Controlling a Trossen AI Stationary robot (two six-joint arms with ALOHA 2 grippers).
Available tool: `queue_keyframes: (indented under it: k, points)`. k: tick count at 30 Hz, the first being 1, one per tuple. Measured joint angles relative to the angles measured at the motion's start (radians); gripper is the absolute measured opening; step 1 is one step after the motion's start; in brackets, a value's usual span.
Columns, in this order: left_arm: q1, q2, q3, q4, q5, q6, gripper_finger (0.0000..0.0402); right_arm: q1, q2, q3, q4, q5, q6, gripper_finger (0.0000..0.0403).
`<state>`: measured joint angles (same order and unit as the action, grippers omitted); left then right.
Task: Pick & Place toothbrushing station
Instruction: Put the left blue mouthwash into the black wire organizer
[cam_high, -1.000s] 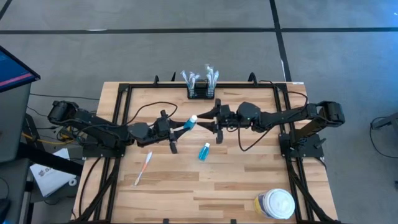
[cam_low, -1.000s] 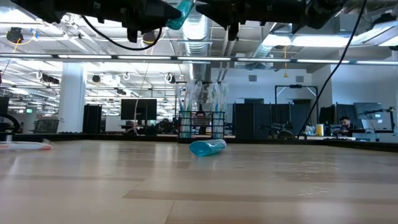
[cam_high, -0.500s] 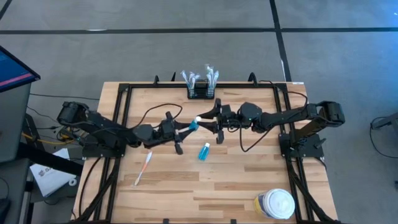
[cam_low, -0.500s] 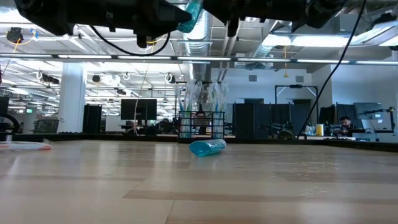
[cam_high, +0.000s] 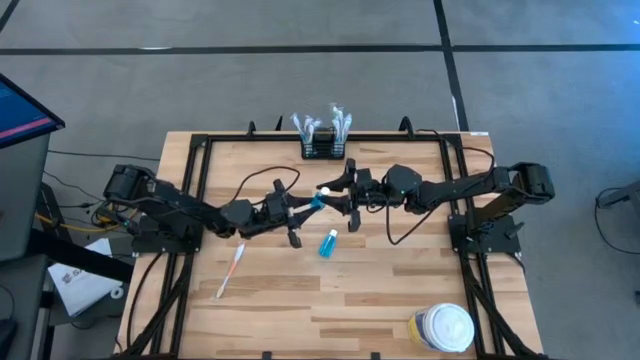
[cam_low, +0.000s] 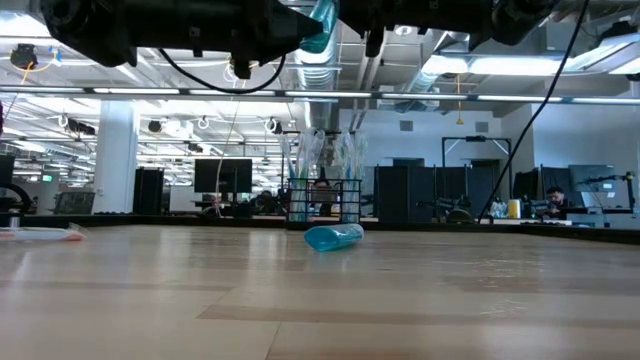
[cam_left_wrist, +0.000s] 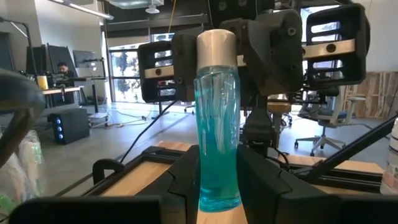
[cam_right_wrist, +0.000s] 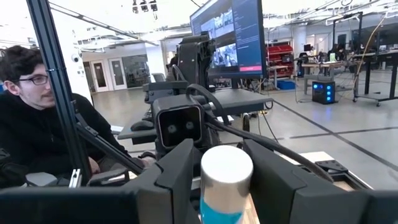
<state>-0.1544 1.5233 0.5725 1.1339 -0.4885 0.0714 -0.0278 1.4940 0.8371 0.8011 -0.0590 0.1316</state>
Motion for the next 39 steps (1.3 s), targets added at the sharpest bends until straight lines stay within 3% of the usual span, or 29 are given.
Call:
queue_keyframes:
  k: [6,12,20,31,39]
  points:
    - [0.000,0.010,0.011,0.007,0.006,0.003,0.0081,0.007,0.000,0.000,0.000,0.000,-0.009,0.0120]
    - [-0.001,0.010,0.011,0.010,0.006,0.003,0.0081,0.008,0.000,0.000,0.001,-0.001,-0.030,0.0085]
    - [-0.001,0.010,0.011,0.009,0.003,0.004,0.0084,0.007,0.000,0.000,0.001,-0.018,-0.037,0.0084]
    - [-0.001,0.002,-0.012,0.010,-0.005,0.001,0.0136,-0.018,-0.001,0.000,-0.002,-0.029,-0.037,0.0084]
    - [-0.001,0.002,-0.012,0.009,-0.038,0.002,0.0147,-0.027,-0.001,0.000,0.000,-0.030,-0.043,0.0084]
